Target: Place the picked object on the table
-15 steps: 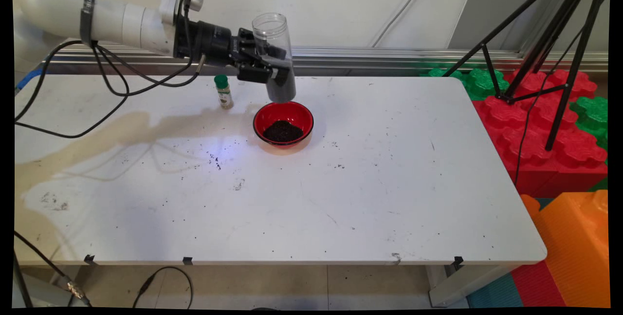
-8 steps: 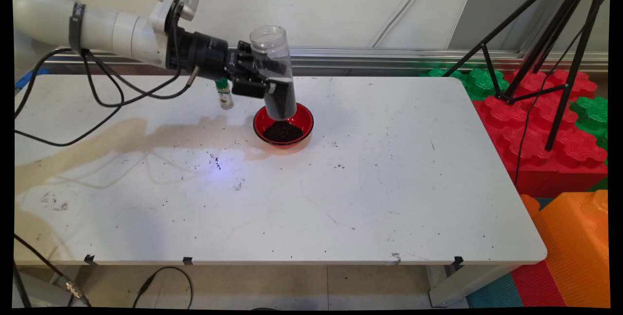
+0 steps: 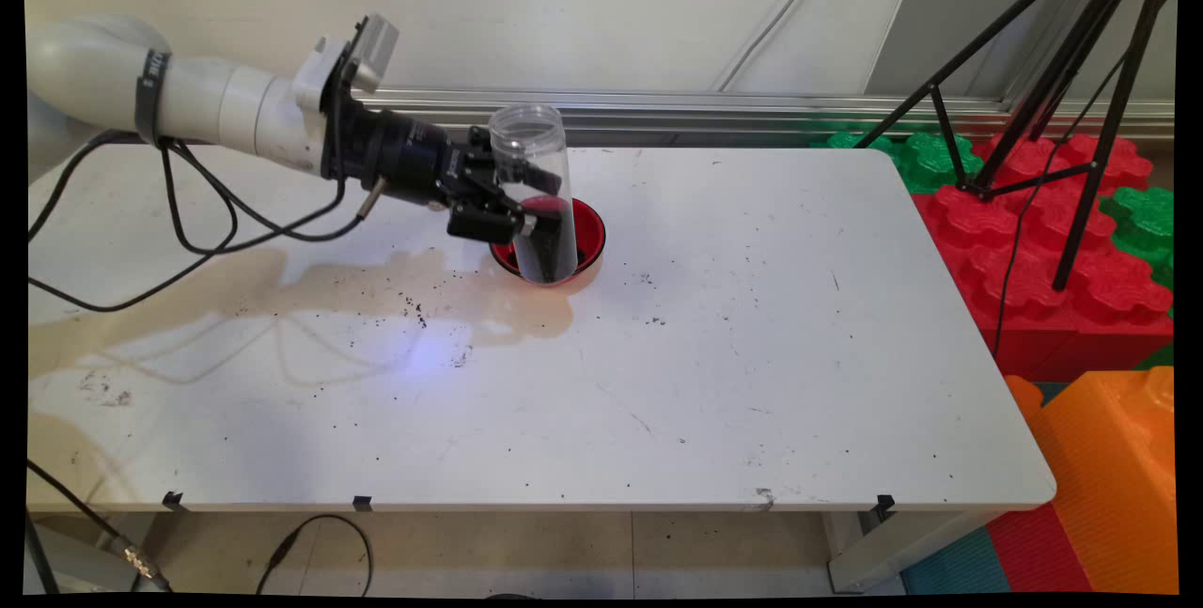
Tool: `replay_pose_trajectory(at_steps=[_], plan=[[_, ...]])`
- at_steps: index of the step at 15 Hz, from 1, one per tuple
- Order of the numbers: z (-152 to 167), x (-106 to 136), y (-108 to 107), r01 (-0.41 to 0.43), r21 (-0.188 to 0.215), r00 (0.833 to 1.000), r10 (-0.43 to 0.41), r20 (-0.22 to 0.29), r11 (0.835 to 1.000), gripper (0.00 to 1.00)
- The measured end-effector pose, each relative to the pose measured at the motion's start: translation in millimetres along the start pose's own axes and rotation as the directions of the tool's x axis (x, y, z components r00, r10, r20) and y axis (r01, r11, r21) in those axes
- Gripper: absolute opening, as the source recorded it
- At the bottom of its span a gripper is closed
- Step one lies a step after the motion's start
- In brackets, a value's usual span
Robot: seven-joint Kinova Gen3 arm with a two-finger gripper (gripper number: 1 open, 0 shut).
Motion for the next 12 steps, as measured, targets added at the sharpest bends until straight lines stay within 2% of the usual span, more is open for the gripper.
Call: replay_pose_trajectory(at_steps=[12], plan=[[33.6, -45.4, 30.3, -0.02, -0.042, 0.998, 0.022, 0.055, 0.999, 0.0]])
